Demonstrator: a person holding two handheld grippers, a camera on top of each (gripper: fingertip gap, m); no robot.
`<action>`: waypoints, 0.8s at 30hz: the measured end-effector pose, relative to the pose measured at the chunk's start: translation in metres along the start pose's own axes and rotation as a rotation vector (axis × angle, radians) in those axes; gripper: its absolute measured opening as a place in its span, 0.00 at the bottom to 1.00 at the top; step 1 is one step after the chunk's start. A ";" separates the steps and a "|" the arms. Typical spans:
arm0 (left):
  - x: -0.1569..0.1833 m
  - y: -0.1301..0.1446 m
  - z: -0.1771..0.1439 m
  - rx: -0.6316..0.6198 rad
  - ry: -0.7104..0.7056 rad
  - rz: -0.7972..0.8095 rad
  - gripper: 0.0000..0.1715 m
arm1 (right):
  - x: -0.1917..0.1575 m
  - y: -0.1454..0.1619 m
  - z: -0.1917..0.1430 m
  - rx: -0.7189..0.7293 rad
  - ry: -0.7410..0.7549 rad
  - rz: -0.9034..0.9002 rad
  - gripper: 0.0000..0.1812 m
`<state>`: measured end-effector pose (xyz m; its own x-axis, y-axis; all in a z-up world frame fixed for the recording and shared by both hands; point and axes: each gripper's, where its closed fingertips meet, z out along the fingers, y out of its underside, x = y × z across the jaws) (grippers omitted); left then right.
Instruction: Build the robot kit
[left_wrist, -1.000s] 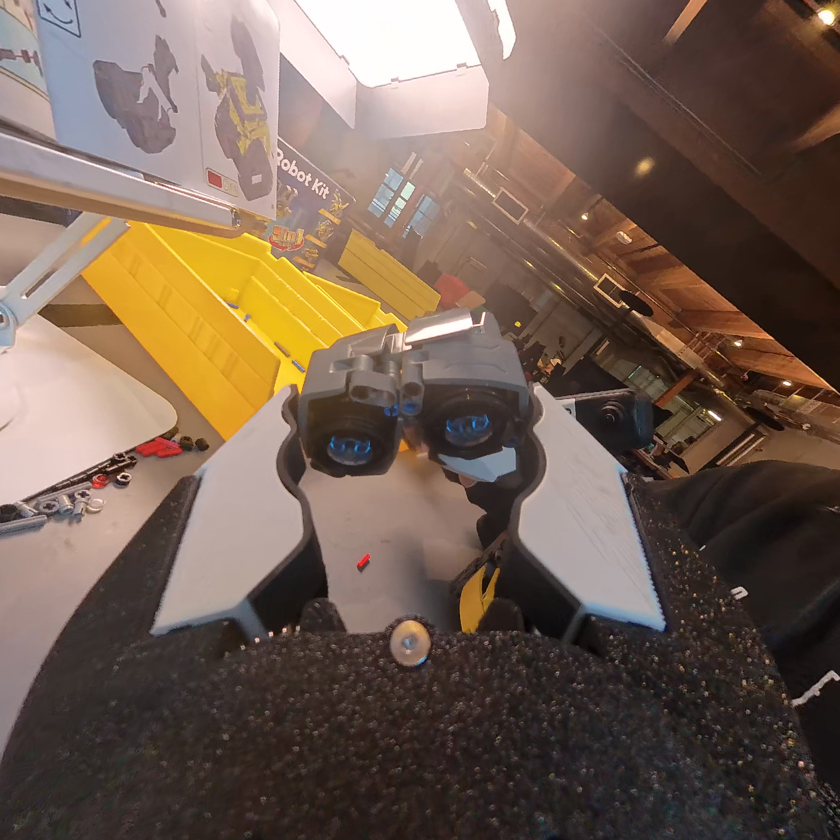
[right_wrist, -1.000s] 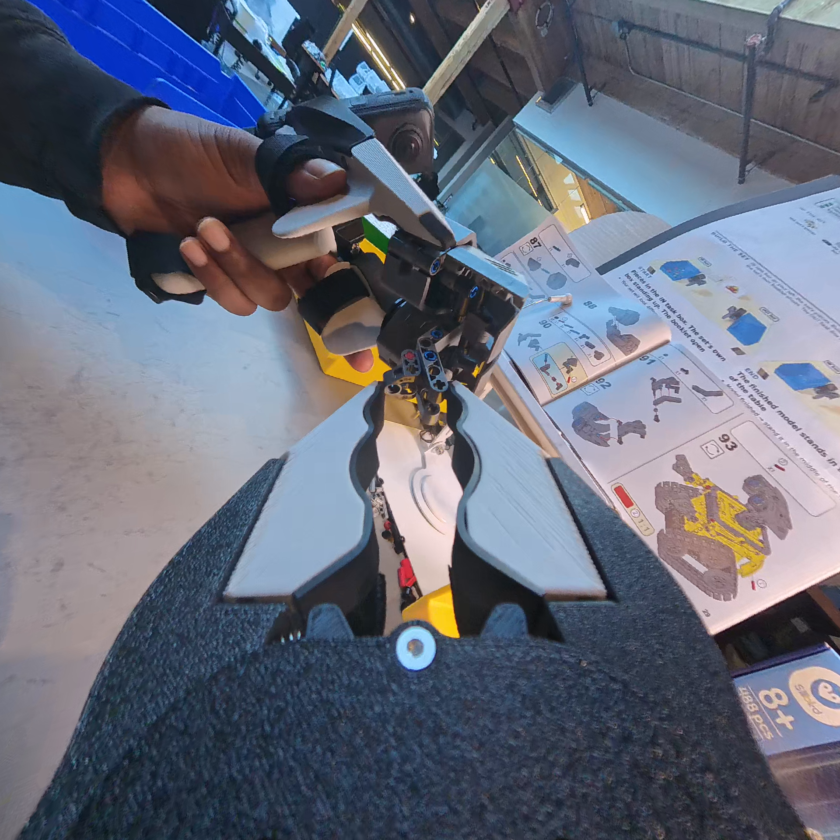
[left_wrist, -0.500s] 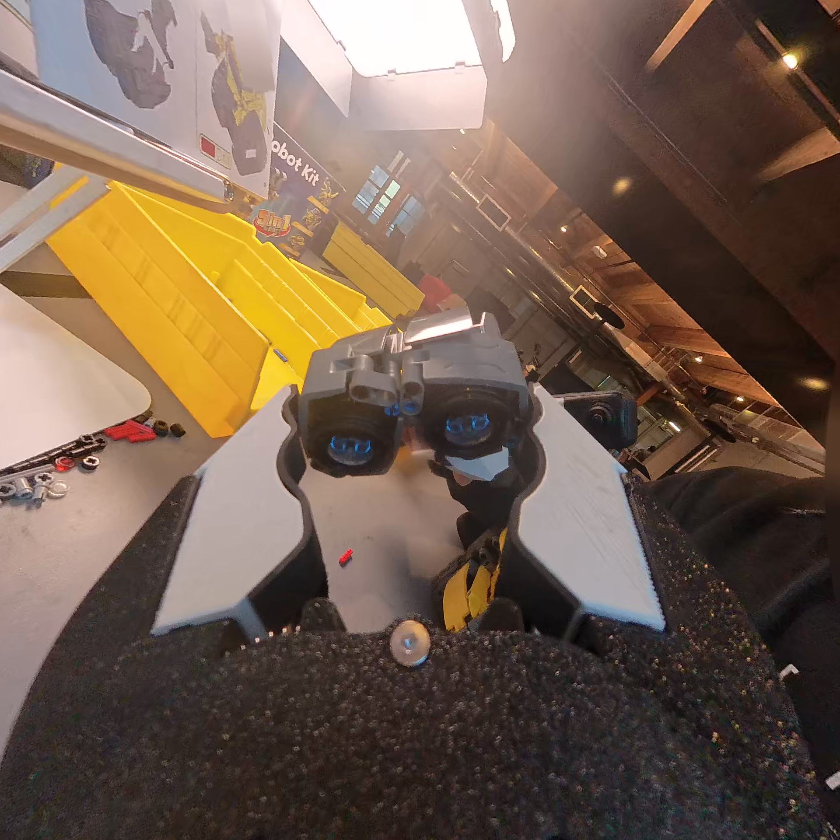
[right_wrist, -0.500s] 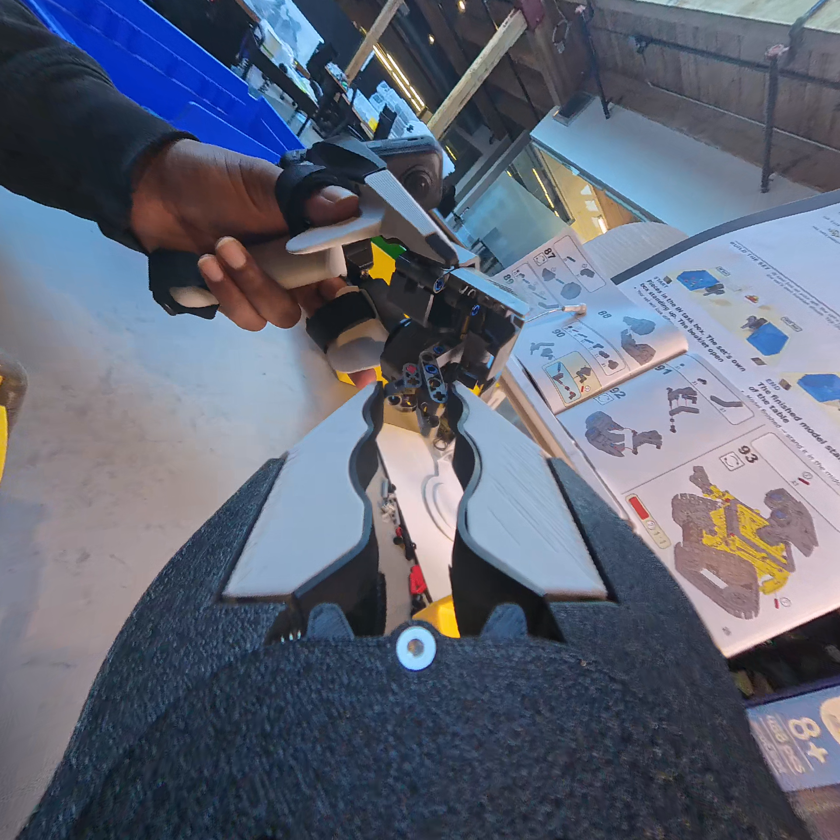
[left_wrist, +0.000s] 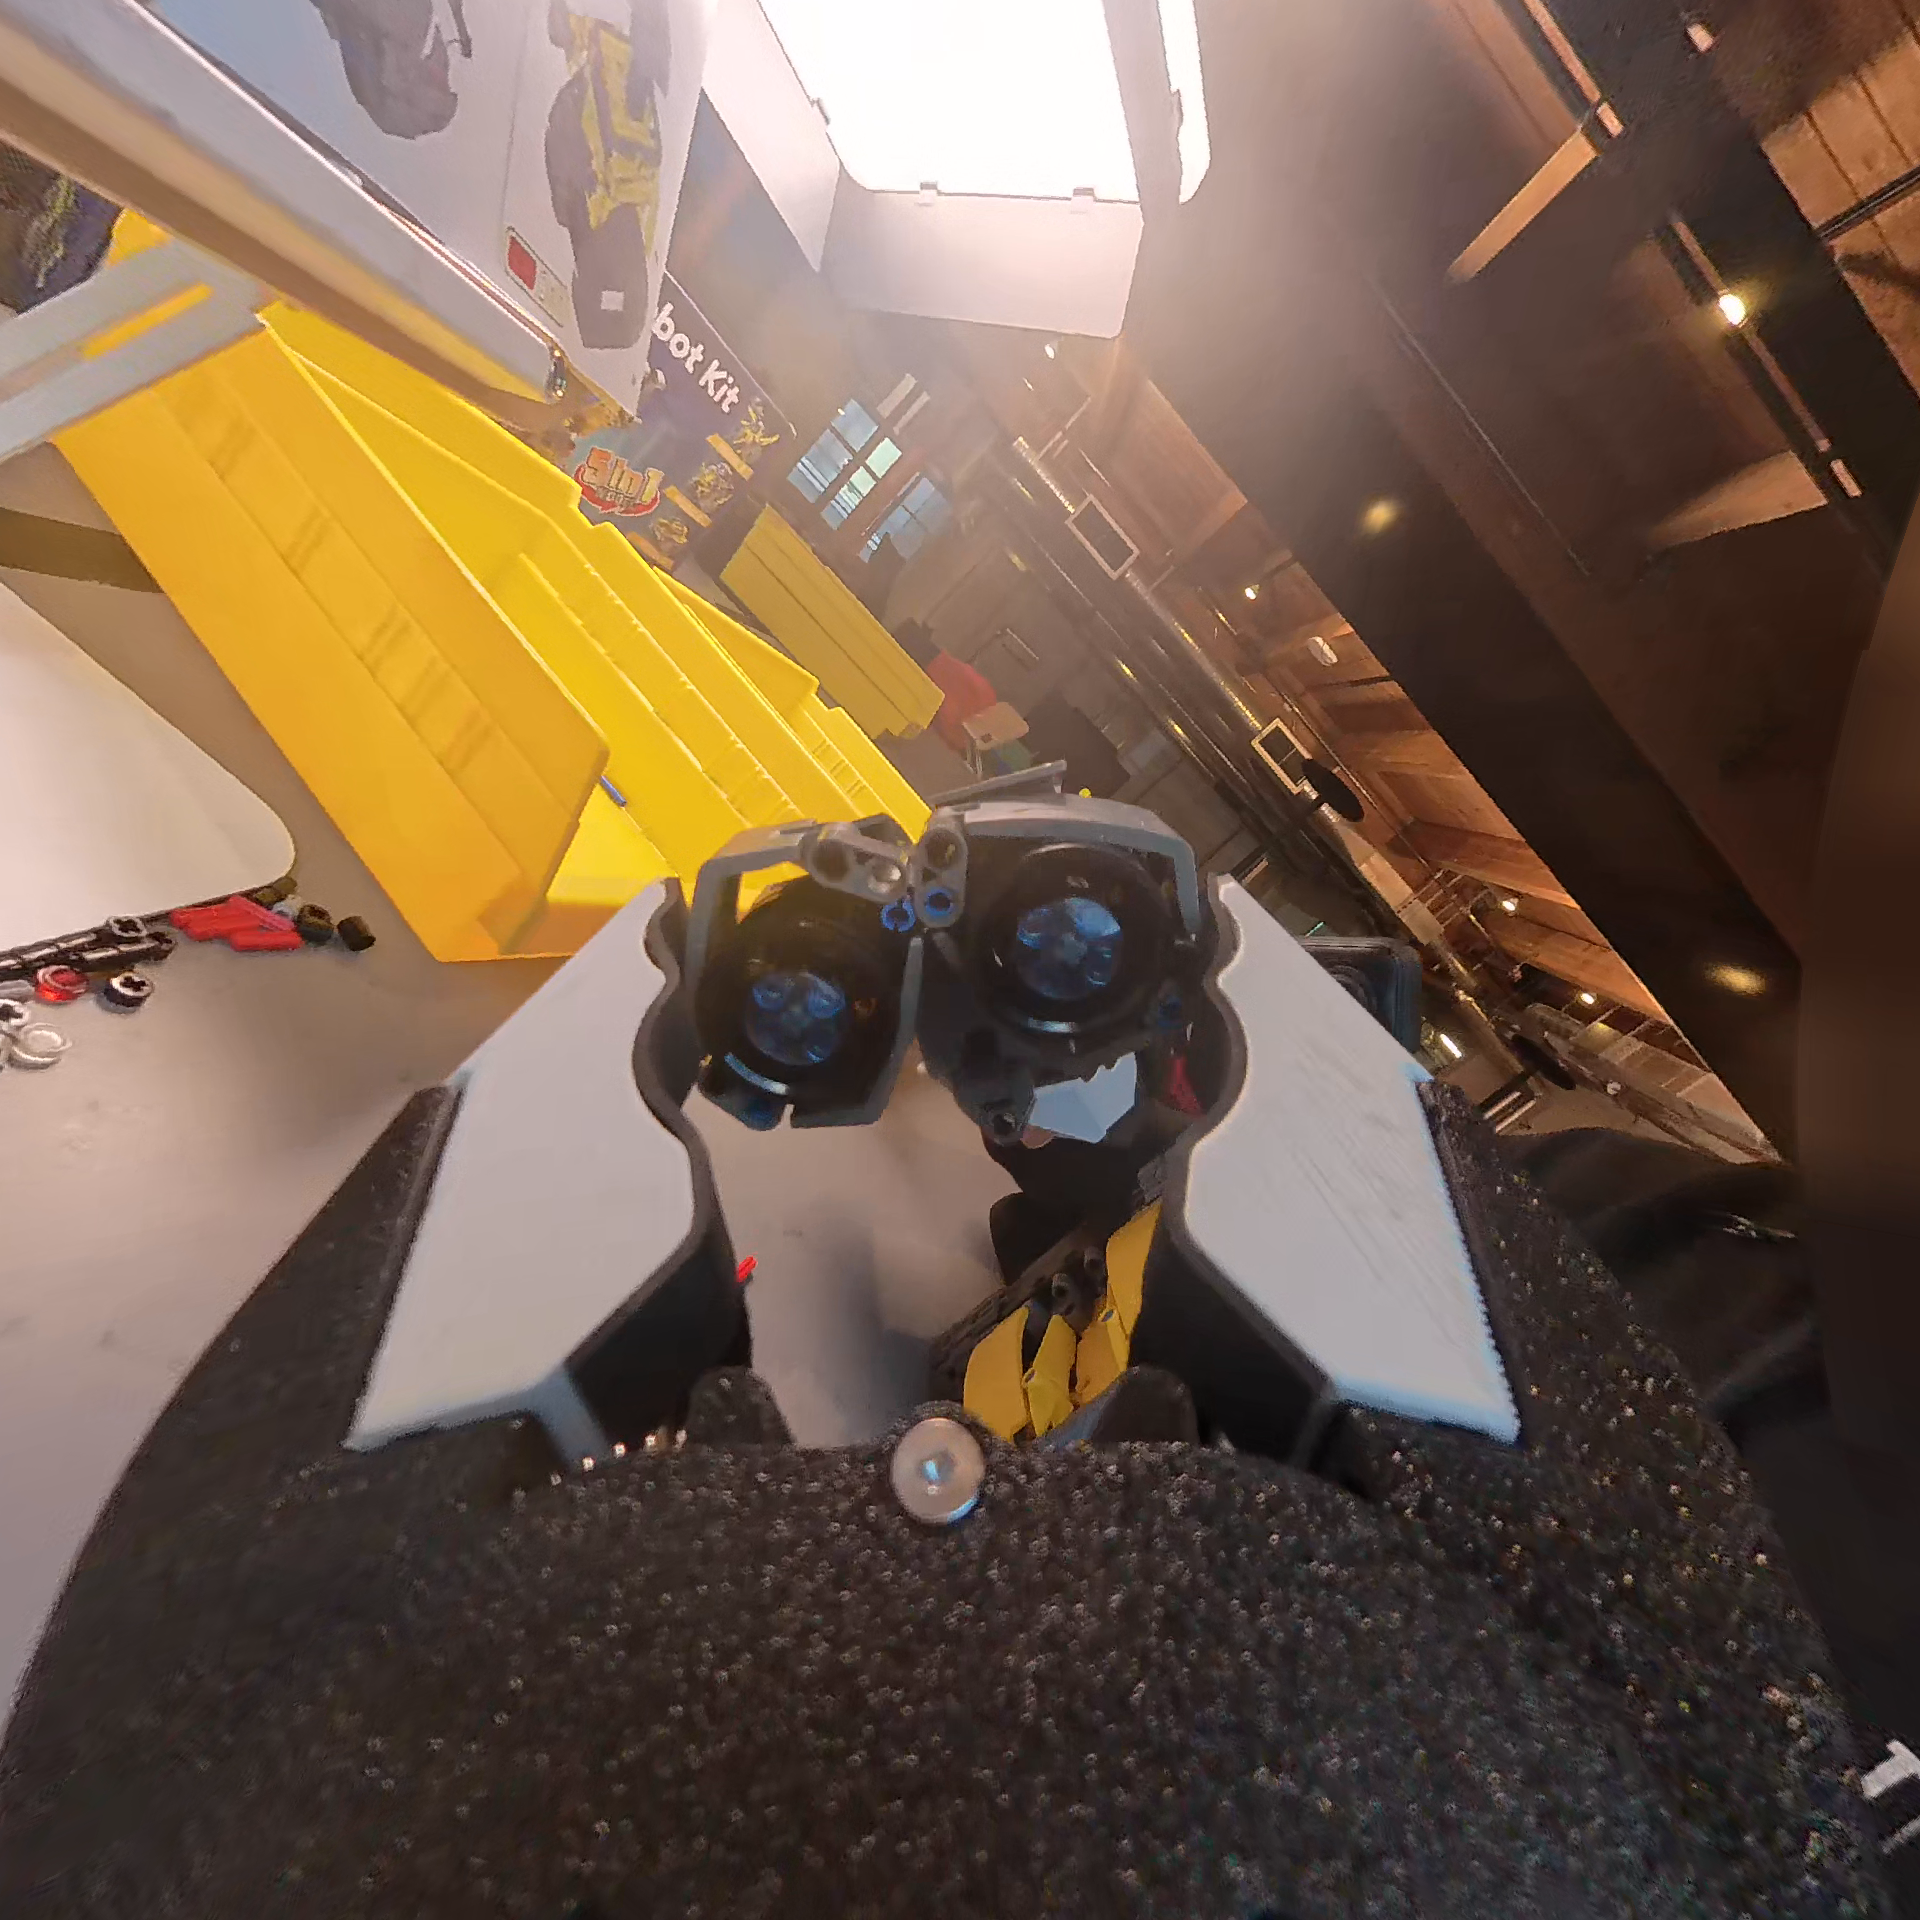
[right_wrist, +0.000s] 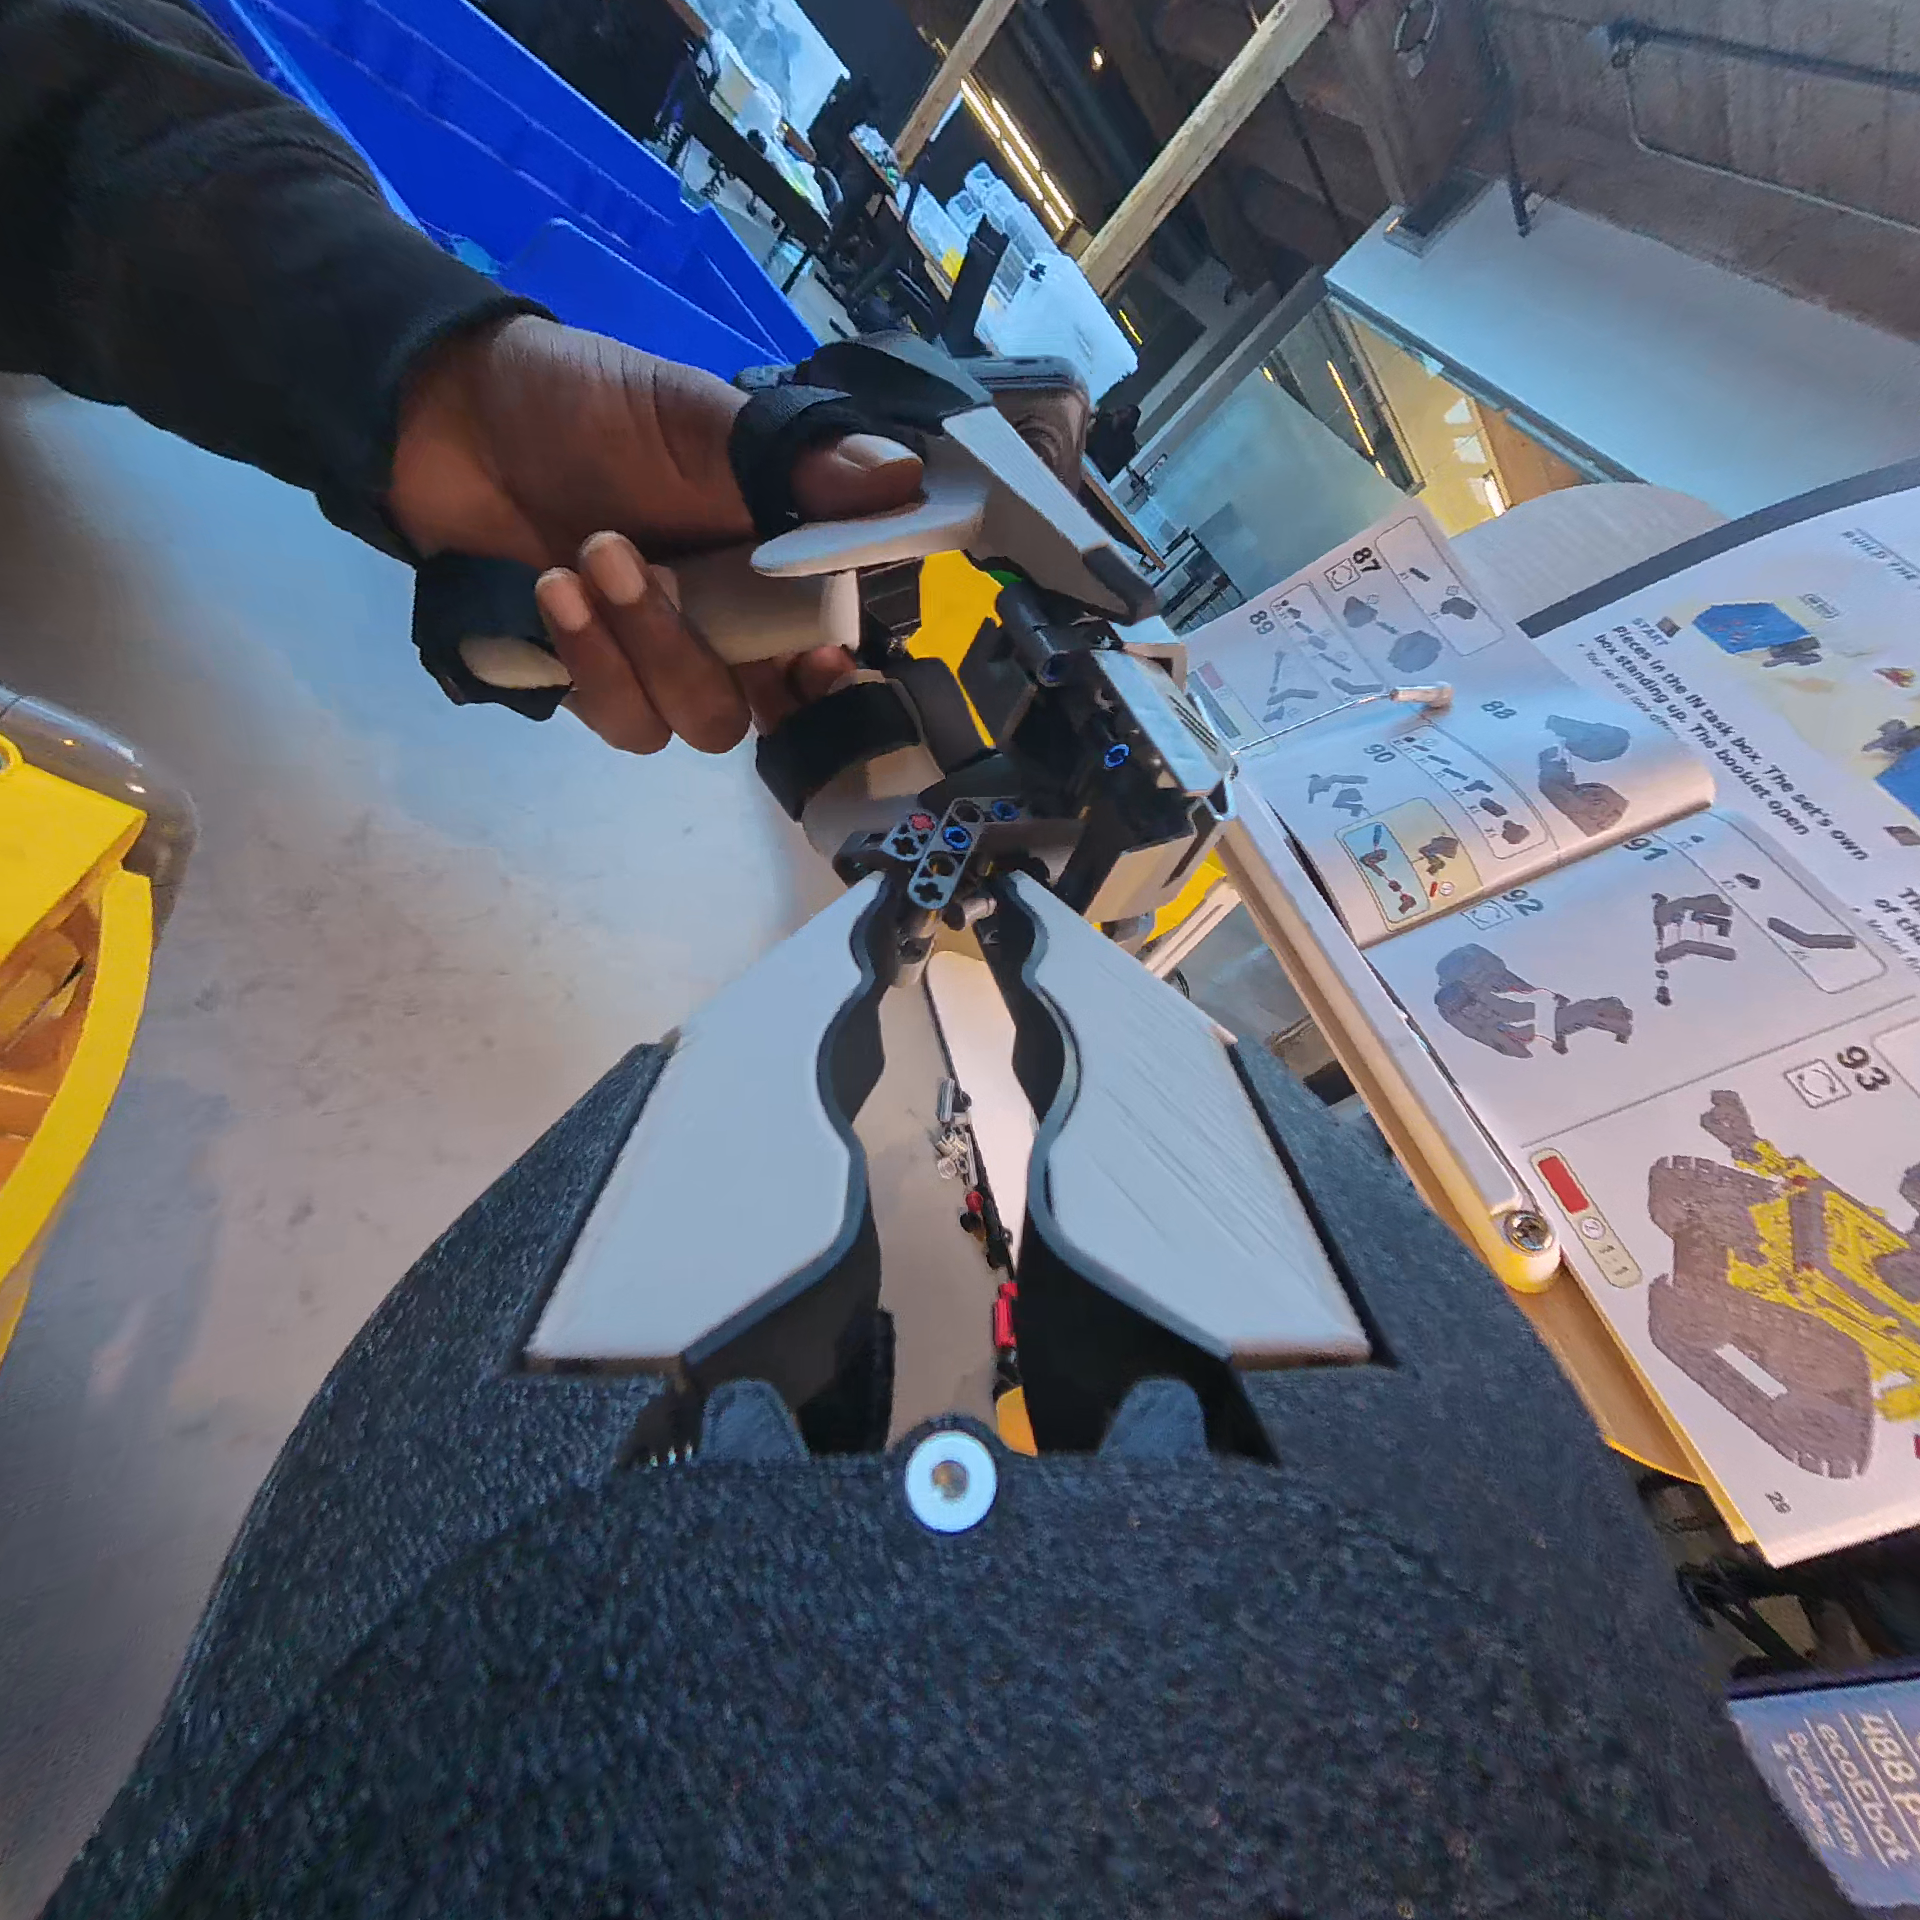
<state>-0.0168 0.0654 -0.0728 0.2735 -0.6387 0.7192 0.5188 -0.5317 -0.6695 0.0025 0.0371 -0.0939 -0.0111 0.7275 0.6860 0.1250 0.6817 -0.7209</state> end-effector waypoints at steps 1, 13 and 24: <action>-0.001 0.000 0.000 0.011 -0.002 -0.008 0.55 | 0.002 0.001 0.000 -0.007 0.013 0.004 0.10; -0.005 0.006 0.000 0.039 -0.019 -0.008 0.56 | 0.027 0.011 -0.007 -0.023 0.111 0.120 0.06; 0.017 0.012 -0.004 -0.100 0.080 0.048 0.57 | 0.022 -0.010 -0.014 0.104 0.021 0.193 0.04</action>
<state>-0.0089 0.0458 -0.0697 0.2287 -0.7052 0.6711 0.4219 -0.5494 -0.7212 0.0152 0.0452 -0.0699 0.0239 0.8441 0.5356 0.0203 0.5352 -0.8445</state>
